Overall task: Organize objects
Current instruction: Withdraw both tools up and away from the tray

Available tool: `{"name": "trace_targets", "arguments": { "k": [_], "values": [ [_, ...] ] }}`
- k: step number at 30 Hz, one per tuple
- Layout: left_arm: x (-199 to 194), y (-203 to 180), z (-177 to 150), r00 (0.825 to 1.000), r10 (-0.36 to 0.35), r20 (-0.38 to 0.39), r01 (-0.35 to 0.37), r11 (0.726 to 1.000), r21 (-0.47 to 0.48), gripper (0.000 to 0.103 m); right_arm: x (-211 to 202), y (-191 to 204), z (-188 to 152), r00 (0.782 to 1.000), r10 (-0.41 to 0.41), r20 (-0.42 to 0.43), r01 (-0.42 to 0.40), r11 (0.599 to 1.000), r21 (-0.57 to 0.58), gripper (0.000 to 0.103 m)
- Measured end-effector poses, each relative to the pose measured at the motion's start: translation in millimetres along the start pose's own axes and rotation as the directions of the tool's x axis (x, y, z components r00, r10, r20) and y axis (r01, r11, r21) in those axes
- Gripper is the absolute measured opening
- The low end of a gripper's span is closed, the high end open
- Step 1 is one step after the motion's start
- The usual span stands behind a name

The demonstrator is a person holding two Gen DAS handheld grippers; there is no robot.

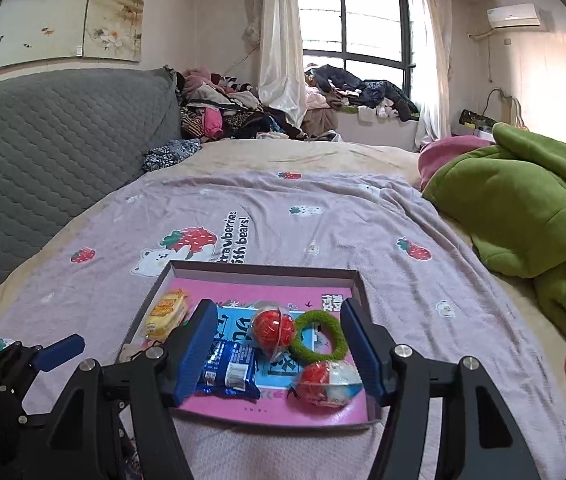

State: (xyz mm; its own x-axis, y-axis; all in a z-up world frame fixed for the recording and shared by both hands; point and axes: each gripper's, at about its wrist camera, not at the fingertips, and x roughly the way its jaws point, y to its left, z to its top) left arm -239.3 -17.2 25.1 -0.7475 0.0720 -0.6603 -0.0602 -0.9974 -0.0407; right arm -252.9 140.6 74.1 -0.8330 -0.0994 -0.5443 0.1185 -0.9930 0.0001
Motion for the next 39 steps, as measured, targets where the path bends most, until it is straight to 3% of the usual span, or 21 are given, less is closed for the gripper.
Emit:
{"name": "trace_targets", "arguments": {
  "k": [20, 30, 39],
  "values": [
    [-106.6, -15.3, -17.1, 0.999, 0.032, 0.023, -0.032, 0.999, 0.013, 0.073, -127.7, -16.2, -5.8, 0.998, -0.007, 0.054, 0.009, 1.0, -0.025, 0.064],
    [-151.2, -30.5, -21.9, 0.998, 0.019, 0.058, -0.021, 0.999, 0.035, 0.073, -162.7, -18.7, -13.4, 0.998, -0.01, 0.069, 0.012, 1.0, -0.025, 0.064],
    [-165.3, -32.6, -46.3, 0.998, 0.01, 0.054, -0.013, 0.999, 0.043, 0.073, -185.6, -21.4, -44.5, 0.999, -0.022, 0.05, 0.023, 0.999, -0.022, 0.064]
  ]
}}
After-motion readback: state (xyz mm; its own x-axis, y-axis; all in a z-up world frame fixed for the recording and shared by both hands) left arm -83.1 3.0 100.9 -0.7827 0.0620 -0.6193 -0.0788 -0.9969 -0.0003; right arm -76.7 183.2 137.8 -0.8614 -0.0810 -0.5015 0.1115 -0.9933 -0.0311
